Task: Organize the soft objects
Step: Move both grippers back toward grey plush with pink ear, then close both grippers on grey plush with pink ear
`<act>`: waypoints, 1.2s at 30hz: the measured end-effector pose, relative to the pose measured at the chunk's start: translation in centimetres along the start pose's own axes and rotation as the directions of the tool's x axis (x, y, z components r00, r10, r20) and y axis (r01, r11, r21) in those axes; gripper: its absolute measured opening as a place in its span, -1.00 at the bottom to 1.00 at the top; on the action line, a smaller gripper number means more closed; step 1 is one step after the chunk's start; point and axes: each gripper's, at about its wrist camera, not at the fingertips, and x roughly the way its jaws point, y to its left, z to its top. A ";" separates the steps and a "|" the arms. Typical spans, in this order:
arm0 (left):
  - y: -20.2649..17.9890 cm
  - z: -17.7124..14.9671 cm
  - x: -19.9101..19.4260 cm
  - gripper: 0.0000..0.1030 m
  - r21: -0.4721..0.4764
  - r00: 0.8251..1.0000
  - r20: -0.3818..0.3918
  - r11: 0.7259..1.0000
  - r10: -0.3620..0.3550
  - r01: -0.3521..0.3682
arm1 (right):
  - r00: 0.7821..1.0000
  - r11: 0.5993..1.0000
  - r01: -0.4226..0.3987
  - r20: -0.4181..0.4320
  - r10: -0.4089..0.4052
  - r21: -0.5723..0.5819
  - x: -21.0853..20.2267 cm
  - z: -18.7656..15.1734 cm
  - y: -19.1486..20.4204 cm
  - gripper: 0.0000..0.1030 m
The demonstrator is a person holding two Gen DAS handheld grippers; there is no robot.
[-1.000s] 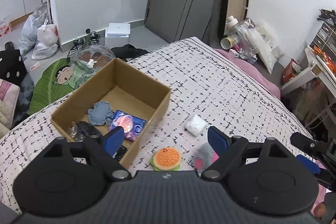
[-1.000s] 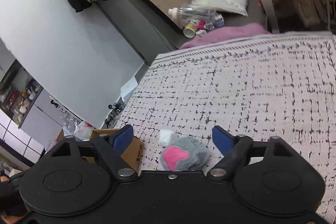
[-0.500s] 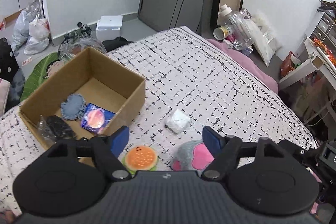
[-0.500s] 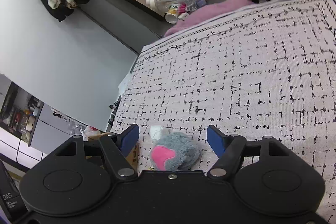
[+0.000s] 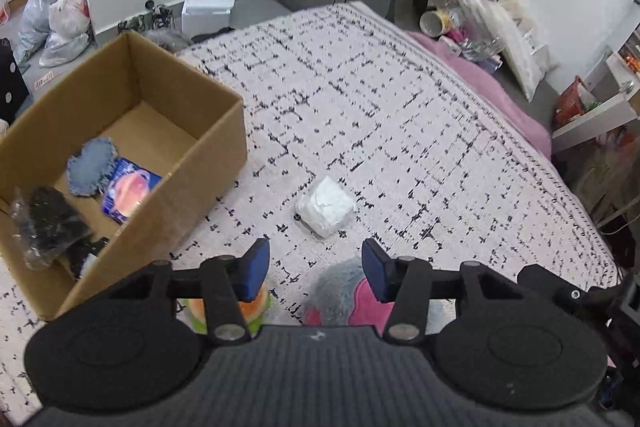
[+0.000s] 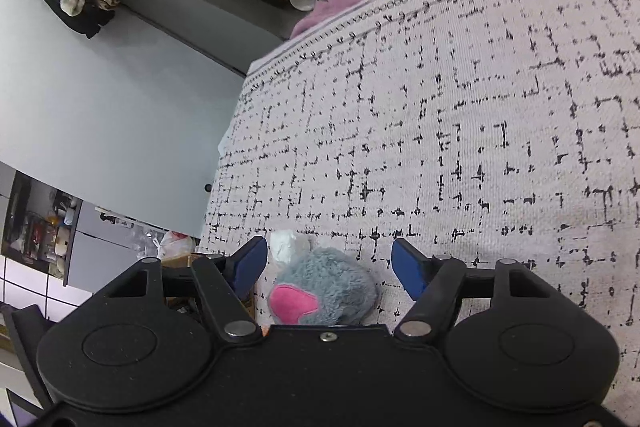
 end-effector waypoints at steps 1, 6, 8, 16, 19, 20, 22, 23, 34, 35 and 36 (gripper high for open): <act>-0.1 -0.1 0.4 -0.03 -0.003 1.000 -0.008 1.000 0.003 -0.003 | 1.000 1.000 -0.001 -0.007 0.001 0.004 0.3 0.1 -0.1 0.32; -0.6 -0.3 2.2 -0.03 -0.004 0.999 -0.036 1.000 0.014 -0.014 | 0.999 1.000 0.014 -0.050 -0.013 0.009 2.0 0.4 -0.7 0.32; -0.9 -0.4 2.4 -0.03 0.003 0.999 -0.039 1.000 0.015 -0.015 | 0.998 1.000 0.012 -0.065 -0.011 0.014 2.6 0.5 -0.9 0.31; -1.1 -1.1 2.2 -0.03 -0.055 0.994 -0.098 0.998 -0.045 0.040 | 0.993 1.000 -0.005 -0.121 0.008 0.023 4.0 0.5 -1.2 0.19; -1.2 -1.7 2.8 -0.03 -0.077 0.982 -0.174 0.995 -0.080 0.068 | 0.987 0.997 -0.041 -0.153 0.051 0.068 4.5 0.2 -1.6 0.05; -1.1 -2.0 3.1 -0.03 -0.102 0.975 -0.198 0.992 -0.099 0.080 | 0.985 0.996 -0.038 -0.165 0.050 0.078 4.7 -0.1 -1.8 0.02; -1.0 -2.7 3.1 -0.03 -0.108 0.976 -0.194 0.991 -0.097 0.077 | 0.984 0.997 -0.009 -0.179 0.022 0.074 5.0 -0.6 -1.9 -0.10; -1.1 -2.9 3.0 -0.03 -0.096 0.979 -0.182 0.993 -0.088 0.072 | 0.982 0.997 0.003 -0.186 0.011 0.073 5.0 -0.9 -2.0 -0.11; -0.2 -3.5 1.1 -0.59 -0.127 0.983 -0.140 0.987 -0.117 0.099 | 0.984 0.996 -0.016 -0.174 0.031 0.086 2.3 -2.7 -2.2 -0.15; -0.2 -3.6 0.8 -0.60 -0.126 0.984 -0.133 0.987 -0.118 0.102 | 0.984 0.997 -0.017 -0.175 0.031 0.080 2.3 -2.9 -2.1 -0.18; -0.3 -3.6 0.5 -0.61 -0.124 0.985 -0.125 0.987 -0.122 0.107 | 0.984 0.997 -0.016 -0.174 0.028 0.070 2.3 -3.0 -1.8 -0.25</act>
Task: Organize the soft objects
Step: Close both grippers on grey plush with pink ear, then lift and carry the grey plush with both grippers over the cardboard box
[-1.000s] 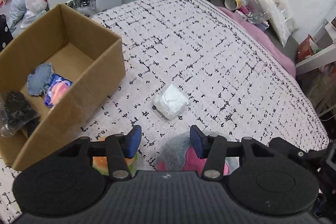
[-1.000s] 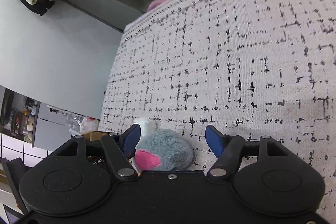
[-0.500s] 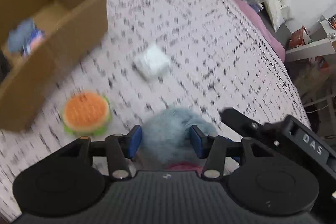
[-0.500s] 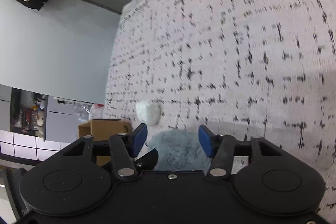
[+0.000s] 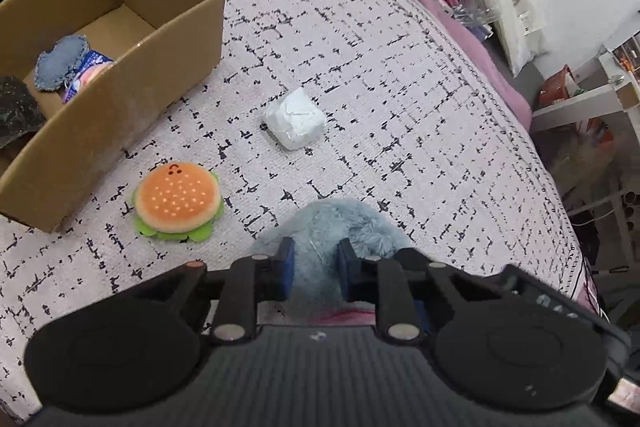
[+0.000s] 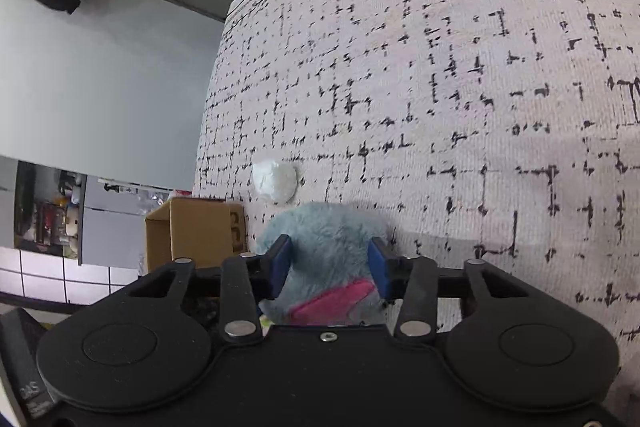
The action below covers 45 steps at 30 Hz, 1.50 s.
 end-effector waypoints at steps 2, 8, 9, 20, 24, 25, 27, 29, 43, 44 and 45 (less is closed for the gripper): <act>-0.2 -0.1 -0.7 -0.61 0.010 1.000 0.016 1.000 -0.004 0.004 | 1.000 1.000 0.001 0.011 -0.001 -0.021 -0.2 -0.3 0.4 -0.35; 0.3 0.5 -3.2 -0.63 0.020 0.998 0.060 1.000 -0.011 0.010 | 0.997 0.995 -0.063 0.032 0.065 -0.082 -0.5 -1.2 2.2 -0.53; 0.5 0.6 -3.7 -0.63 0.022 0.997 0.070 1.000 -0.010 0.009 | 0.996 0.993 -0.074 0.035 0.078 -0.096 -0.6 -1.4 2.7 -0.54; 2.8 1.8 -8.2 -0.63 0.023 0.987 0.159 1.000 -0.010 0.006 | 0.988 0.965 -0.115 0.075 0.136 -0.236 -1.4 -3.8 7.5 -0.57; 3.6 2.0 -9.3 -0.63 0.029 0.984 0.175 0.999 -0.017 0.012 | 0.986 0.956 -0.112 0.090 0.141 -0.273 -1.7 -4.6 8.7 -0.59; 3.8 2.1 -9.5 -0.63 0.031 0.984 0.179 0.999 -0.020 0.015 | 0.985 0.951 -0.111 0.094 0.144 -0.289 -1.8 -4.8 9.2 -0.59; 4.2 2.2 -10.1 -0.63 0.036 0.982 0.189 0.999 -0.027 0.020 | 0.983 0.942 -0.116 0.102 0.155 -0.314 -2.1 -5.1 9.9 -0.59; 4.6 2.4 -10.7 -0.63 0.039 0.979 0.200 0.999 -0.036 0.028 | 0.979 0.935 -0.127 0.108 0.171 -0.332 -2.3 -5.5 10.7 -0.60; 9.2 4.4 -13.3 -0.63 0.021 0.966 0.256 0.999 -0.049 0.045 | 0.962 0.885 -0.170 0.121 0.244 -0.434 -0.1 -8.3 14.6 -0.61; 9.5 4.5 -13.4 -0.63 0.017 0.965 0.258 0.999 -0.048 0.045 | 0.961 0.882 -0.172 0.121 0.248 -0.439 0.2 -8.5 14.8 -0.61; 9.9 4.6 -13.4 -0.63 0.014 0.964 0.261 0.999 -0.047 0.045 | 0.960 0.878 -0.175 0.120 0.252 -0.445 0.4 -8.6 15.1 -0.61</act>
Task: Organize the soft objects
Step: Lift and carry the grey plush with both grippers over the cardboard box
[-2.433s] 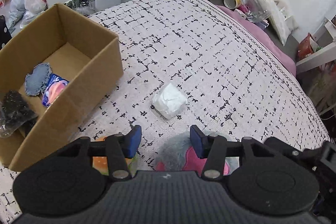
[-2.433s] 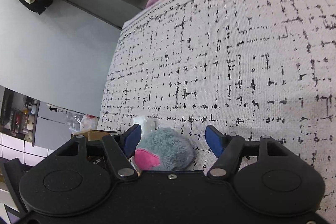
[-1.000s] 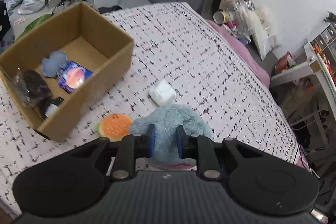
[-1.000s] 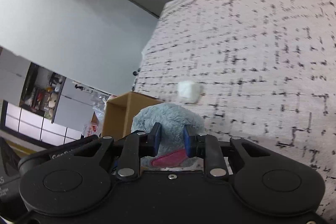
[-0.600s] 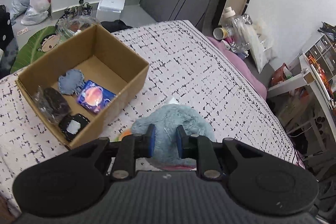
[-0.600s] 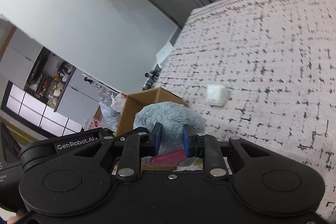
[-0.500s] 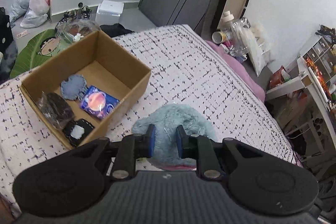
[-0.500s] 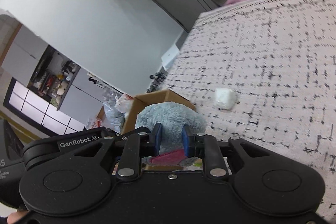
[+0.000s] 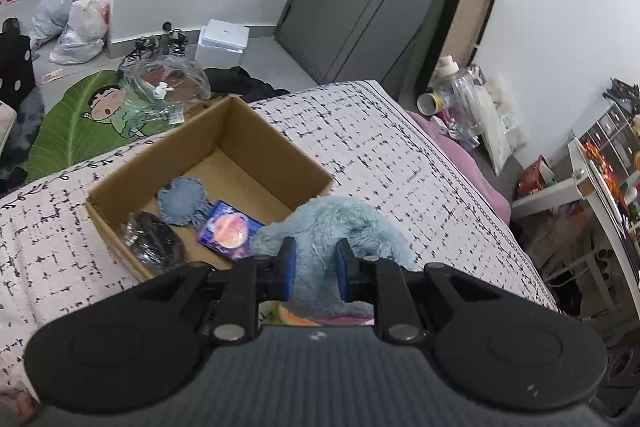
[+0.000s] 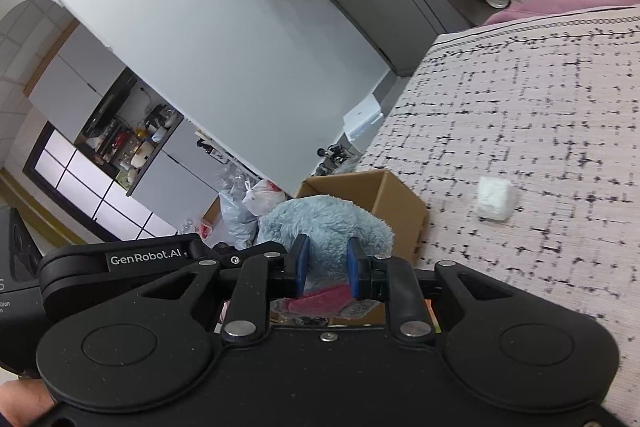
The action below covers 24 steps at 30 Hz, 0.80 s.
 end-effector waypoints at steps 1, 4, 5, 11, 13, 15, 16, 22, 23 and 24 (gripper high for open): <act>0.4 0.1 0.0 -0.63 -0.004 1.000 0.003 1.000 0.001 -0.001 | 1.000 1.000 -0.004 0.003 0.004 -0.004 0.3 -0.1 0.2 -0.61; 1.4 0.6 -0.3 -0.63 -0.015 1.000 0.013 1.000 -0.002 0.002 | 1.000 1.000 -0.018 0.015 0.018 -0.019 1.0 -0.3 0.9 -0.61; 1.8 0.8 -0.4 -0.63 -0.017 1.000 0.017 1.000 -0.003 0.003 | 1.000 1.000 -0.023 0.018 0.023 -0.021 1.2 -0.4 1.1 -0.61; 3.5 1.5 -0.5 -0.65 -0.026 0.999 0.042 1.000 -0.010 0.011 | 0.998 0.998 -0.039 0.040 0.041 -0.044 2.6 -0.7 2.2 -0.61; 4.0 1.8 -0.3 -0.66 -0.038 0.999 0.047 0.999 -0.017 0.019 | 0.998 0.998 -0.037 0.046 0.040 -0.046 3.1 -0.7 2.5 -0.61; 4.5 2.1 0.1 -0.67 -0.047 0.998 0.052 0.999 -0.024 0.027 | 0.998 0.999 -0.034 0.051 0.036 -0.042 3.6 -0.5 2.6 -0.61; 4.6 2.3 0.3 -0.67 -0.049 0.998 0.053 0.998 -0.027 0.029 | 0.998 0.999 -0.031 0.053 0.033 -0.042 3.8 -0.4 2.6 -0.61; 5.4 3.5 1.7 -0.68 -0.064 0.998 0.050 0.997 -0.039 0.042 | 0.999 0.999 -0.011 0.033 0.012 -0.048 5.5 0.4 2.8 -0.61; 5.5 3.7 1.9 -0.69 -0.067 0.998 0.048 0.997 -0.039 0.042 | 1.000 0.999 -0.011 0.027 0.012 -0.052 5.8 0.6 2.8 -0.61; 5.7 3.9 2.2 -0.68 -0.072 0.998 0.047 0.996 -0.041 0.045 | 1.000 0.999 -0.009 0.019 0.010 -0.053 6.2 0.8 2.8 -0.61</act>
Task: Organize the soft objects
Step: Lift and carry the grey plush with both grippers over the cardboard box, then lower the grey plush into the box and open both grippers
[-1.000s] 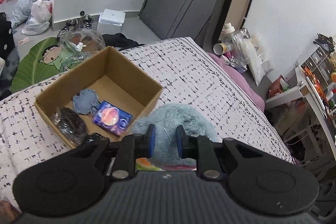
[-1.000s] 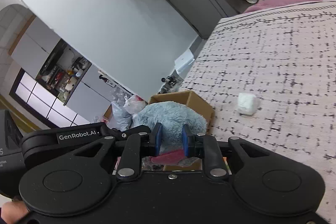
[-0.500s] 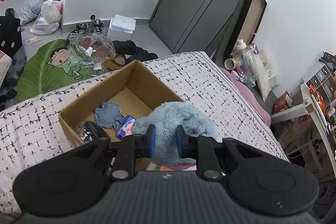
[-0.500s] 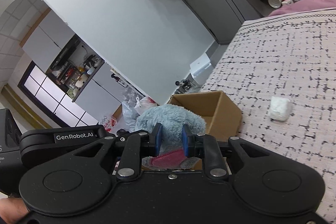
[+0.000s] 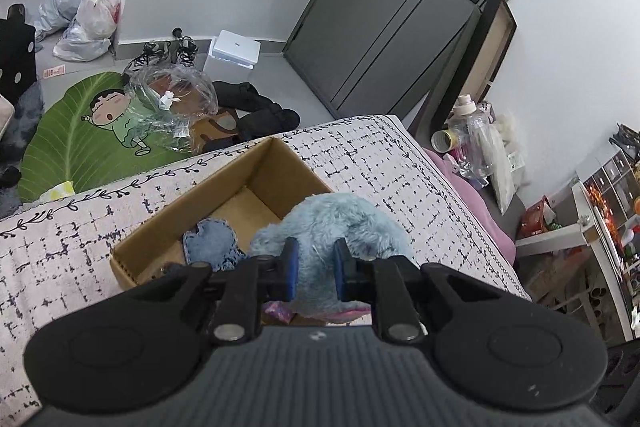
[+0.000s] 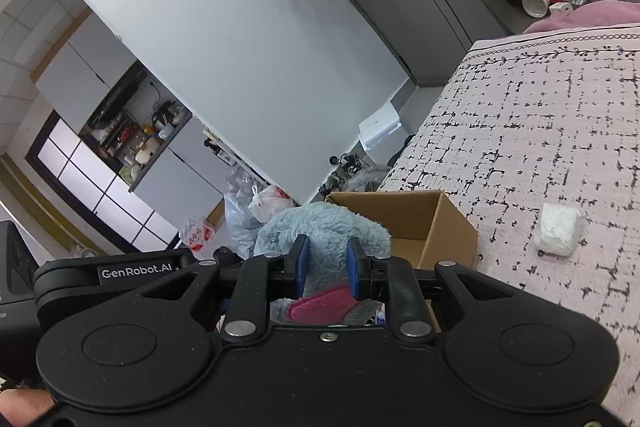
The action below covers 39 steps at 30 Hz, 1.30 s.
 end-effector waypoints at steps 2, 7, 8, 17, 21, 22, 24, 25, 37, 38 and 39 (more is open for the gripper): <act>0.5 0.4 0.5 -0.69 -0.014 1.000 -0.007 1.000 0.001 -0.001 | 1.000 1.000 -0.001 -0.017 0.001 -0.002 0.8 0.2 0.1 -0.61; 1.5 1.6 2.0 -0.69 -0.028 1.000 -0.007 0.999 0.021 -0.022 | 0.999 1.000 -0.002 -0.046 0.001 -0.012 3.2 0.7 0.3 -0.60; 1.6 1.8 2.4 -0.69 -0.029 1.000 -0.007 0.999 0.025 -0.025 | 0.999 1.000 -0.002 -0.051 0.002 -0.008 3.5 0.7 0.1 -0.60; 2.2 2.7 6.2 -0.70 -0.021 0.998 -0.014 0.998 0.061 -0.061 | 0.997 0.998 0.065 -0.042 -0.064 0.018 4.5 1.2 -1.4 -0.53; 1.7 2.9 7.2 -0.69 -0.012 0.995 -0.012 0.995 0.103 -0.103 | 0.997 0.998 0.060 -0.053 -0.059 0.019 4.0 1.5 -1.8 -0.53; 1.5 3.0 7.3 -0.66 -0.013 0.993 -0.014 0.993 0.115 -0.115 | 0.997 0.998 0.057 -0.051 -0.056 0.017 3.9 1.6 -1.8 -0.53; 1.6 3.1 7.5 -0.65 -0.014 0.992 -0.024 0.992 0.125 -0.125 | 0.997 0.998 0.057 -0.047 -0.056 0.019 3.7 1.8 -1.8 -0.52; 1.6 3.2 7.4 -0.64 -0.015 0.991 -0.029 0.992 0.128 -0.128 | 0.997 0.998 0.060 -0.044 -0.059 0.024 3.6 1.9 -1.8 -0.52; 1.0 3.2 3.7 -0.21 0.026 0.987 -0.009 0.986 0.163 -0.163 | 0.992 0.992 0.125 0.000 -0.125 -0.005 0.0 2.6 -1.1 0.20; 0.9 3.1 3.3 -0.20 0.026 0.986 -0.007 0.986 0.164 -0.164 | 0.992 0.992 0.127 0.001 -0.127 -0.008 -0.3 2.5 -1.0 0.22; 0.8 3.0 2.9 -0.20 0.029 0.986 -0.005 0.986 0.164 -0.164 | 0.992 0.992 0.129 0.002 -0.129 -0.011 -0.4 2.5 -0.9 0.29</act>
